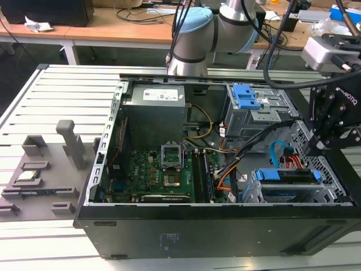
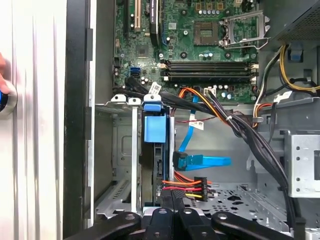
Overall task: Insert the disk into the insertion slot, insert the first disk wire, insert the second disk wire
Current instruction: 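Insert the first disk wire, then insert the second disk wire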
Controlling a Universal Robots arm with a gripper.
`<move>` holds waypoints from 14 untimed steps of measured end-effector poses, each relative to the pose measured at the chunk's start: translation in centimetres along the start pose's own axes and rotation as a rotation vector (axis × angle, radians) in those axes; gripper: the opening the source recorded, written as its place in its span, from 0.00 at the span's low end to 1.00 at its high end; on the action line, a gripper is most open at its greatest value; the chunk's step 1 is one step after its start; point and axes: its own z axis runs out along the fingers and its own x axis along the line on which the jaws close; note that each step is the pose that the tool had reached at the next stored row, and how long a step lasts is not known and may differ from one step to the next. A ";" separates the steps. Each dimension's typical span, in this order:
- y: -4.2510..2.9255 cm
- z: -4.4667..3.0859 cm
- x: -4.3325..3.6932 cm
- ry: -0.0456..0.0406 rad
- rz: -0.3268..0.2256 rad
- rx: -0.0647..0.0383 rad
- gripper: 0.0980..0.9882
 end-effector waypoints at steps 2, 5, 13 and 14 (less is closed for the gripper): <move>0.00 0.00 0.00 -0.0005 0.000 0.000 0.01; 0.00 -0.03 0.00 -0.0002 0.000 0.000 0.01; 0.00 -0.07 0.00 -0.0001 0.000 0.000 0.15; 0.00 -0.07 0.00 -0.0001 0.000 0.000 0.15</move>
